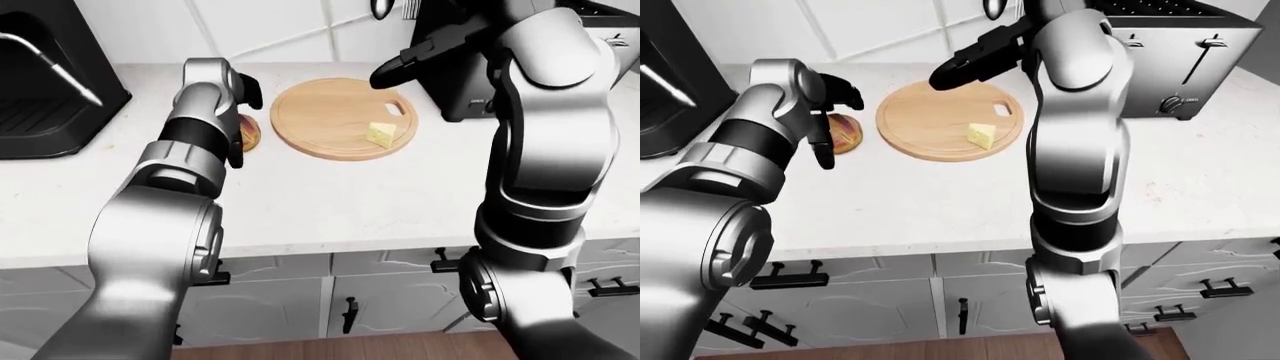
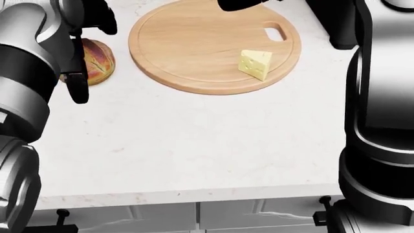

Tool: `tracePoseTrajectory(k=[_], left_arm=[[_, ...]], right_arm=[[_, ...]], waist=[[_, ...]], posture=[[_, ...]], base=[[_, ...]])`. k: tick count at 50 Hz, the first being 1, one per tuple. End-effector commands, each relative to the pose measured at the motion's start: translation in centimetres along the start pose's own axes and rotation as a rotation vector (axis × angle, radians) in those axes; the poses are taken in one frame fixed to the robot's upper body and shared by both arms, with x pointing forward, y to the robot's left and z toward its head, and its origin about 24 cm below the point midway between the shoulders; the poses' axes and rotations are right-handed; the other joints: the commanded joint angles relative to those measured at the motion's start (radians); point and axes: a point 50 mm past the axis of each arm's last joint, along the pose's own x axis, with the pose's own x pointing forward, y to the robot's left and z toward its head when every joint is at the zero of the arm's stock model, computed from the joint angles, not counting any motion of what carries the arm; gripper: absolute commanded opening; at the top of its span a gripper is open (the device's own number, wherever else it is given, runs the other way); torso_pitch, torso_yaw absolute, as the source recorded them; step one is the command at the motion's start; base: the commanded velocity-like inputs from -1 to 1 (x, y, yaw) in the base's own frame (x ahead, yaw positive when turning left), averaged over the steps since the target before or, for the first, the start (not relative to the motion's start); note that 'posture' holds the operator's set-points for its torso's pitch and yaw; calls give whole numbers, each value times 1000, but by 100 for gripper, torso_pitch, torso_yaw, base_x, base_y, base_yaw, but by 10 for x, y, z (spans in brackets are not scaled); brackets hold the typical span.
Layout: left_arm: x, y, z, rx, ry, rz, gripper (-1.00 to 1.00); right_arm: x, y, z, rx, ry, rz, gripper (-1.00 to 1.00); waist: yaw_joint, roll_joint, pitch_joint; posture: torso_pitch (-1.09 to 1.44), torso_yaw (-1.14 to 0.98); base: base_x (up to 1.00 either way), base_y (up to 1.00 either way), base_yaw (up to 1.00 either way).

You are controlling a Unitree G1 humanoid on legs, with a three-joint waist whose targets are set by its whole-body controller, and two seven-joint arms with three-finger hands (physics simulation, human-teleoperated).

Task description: Place the bread and cheese on the cutting board.

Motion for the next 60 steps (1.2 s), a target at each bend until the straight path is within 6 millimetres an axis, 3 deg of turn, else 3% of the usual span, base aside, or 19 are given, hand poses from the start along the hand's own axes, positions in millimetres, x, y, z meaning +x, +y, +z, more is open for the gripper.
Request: tracePoseTrajectory(k=[1, 28, 34, 55, 60], left_arm=[[-15, 22, 2, 0, -11, 94, 69], [-9, 19, -10, 62, 67, 137, 66], [-7, 16, -9, 63, 61, 147, 49], [2, 6, -5, 72, 24, 193, 29], [8, 0, -4, 64, 4, 236, 16]], right_arm=[[-2, -8, 15, -11, -69, -38, 100], [-3, -8, 19, -13, -79, -35, 100], [-3, -6, 18, -13, -78, -35, 100], [-4, -6, 21, -12, -85, -32, 100], [-3, -7, 23, -15, -88, -31, 100]], waist=[[0, 2, -32], [-3, 6, -34], [-3, 6, -34], [-4, 10, -37], [-5, 12, -39]], posture=[[0, 0], [0, 0], [0, 0], [0, 0], [0, 0]], base=[[0, 0, 0], [0, 0, 0], [0, 0, 0], [0, 0, 0], [0, 0, 0]])
